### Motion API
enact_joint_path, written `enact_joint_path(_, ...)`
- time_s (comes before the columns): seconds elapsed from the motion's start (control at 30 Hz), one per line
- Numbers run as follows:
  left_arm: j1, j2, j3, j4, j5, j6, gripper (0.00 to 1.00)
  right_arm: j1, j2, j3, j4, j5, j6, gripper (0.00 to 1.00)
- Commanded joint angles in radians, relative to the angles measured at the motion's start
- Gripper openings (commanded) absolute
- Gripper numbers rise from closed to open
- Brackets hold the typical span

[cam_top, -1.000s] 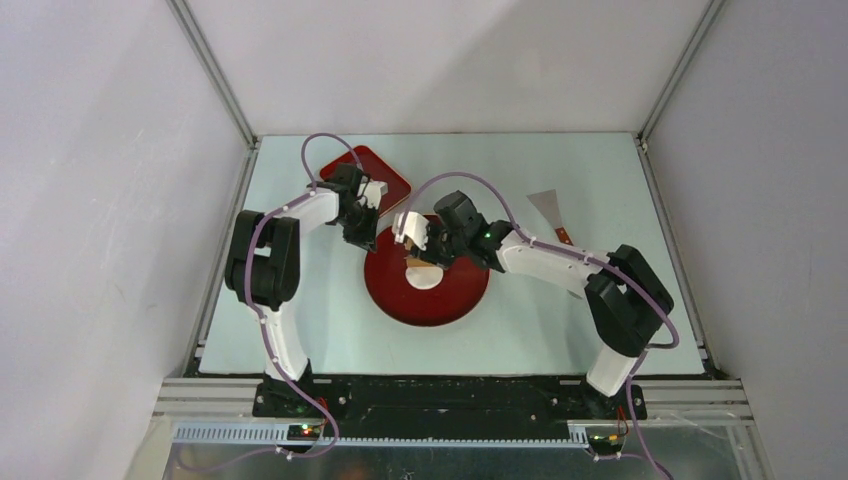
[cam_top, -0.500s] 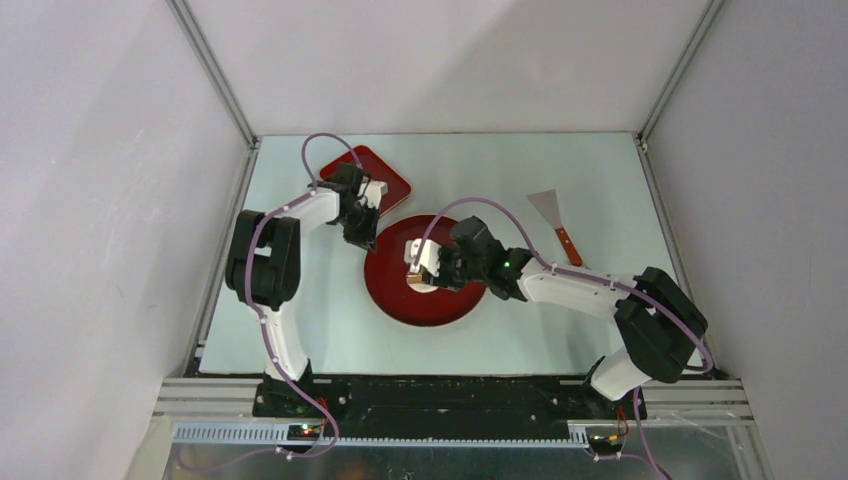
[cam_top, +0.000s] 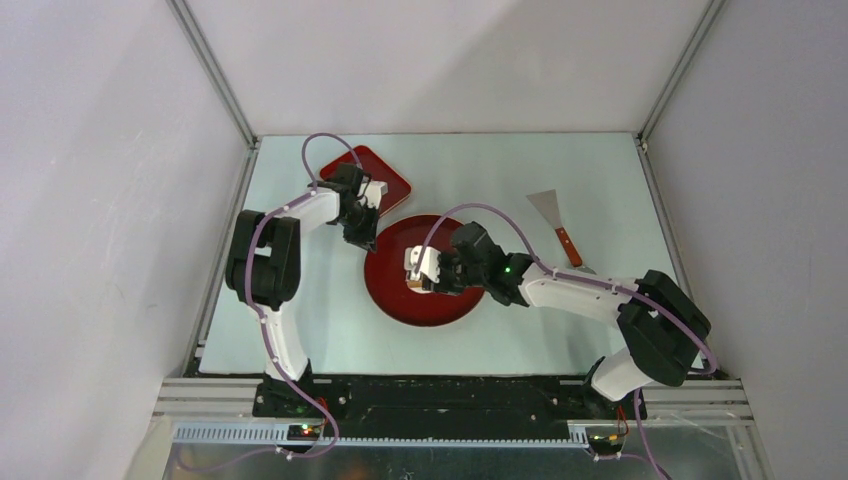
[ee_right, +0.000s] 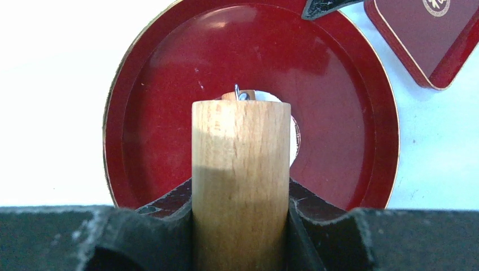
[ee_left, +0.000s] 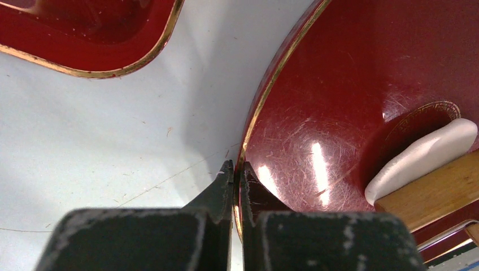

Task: Roll out the dumpling wrappers from the dough
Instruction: Flatten out the dough on the work surface.

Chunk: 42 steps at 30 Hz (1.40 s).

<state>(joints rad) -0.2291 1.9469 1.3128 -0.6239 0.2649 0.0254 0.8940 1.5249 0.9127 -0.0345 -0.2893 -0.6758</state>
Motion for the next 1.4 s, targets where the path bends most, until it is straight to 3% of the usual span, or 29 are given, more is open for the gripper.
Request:
enact_joint_path(0.0, -0.007, 0.038, 0.006, -0.003, -0.053, -0.018, 0.0, 0.051, 0.047, -0.061, -0.279, -0.116, 0.039, 0.0)
enact_joint_path(0.83, -0.006, 0.036, 0.006, -0.003, -0.046, -0.018, 0.0, 0.088, -0.024, -0.036, -0.355, -0.176, 0.094, 0.0)
enact_joint_path(1.07, -0.006, 0.037, 0.008, -0.003, -0.045, -0.016, 0.0, 0.048, -0.135, 0.13, -0.311, -0.06, 0.139, 0.0)
enact_joint_path(1.37, -0.007, 0.041, 0.008, -0.003, -0.045, -0.015, 0.0, 0.015, 0.009, 0.204, -0.157, 0.073, 0.178, 0.0)
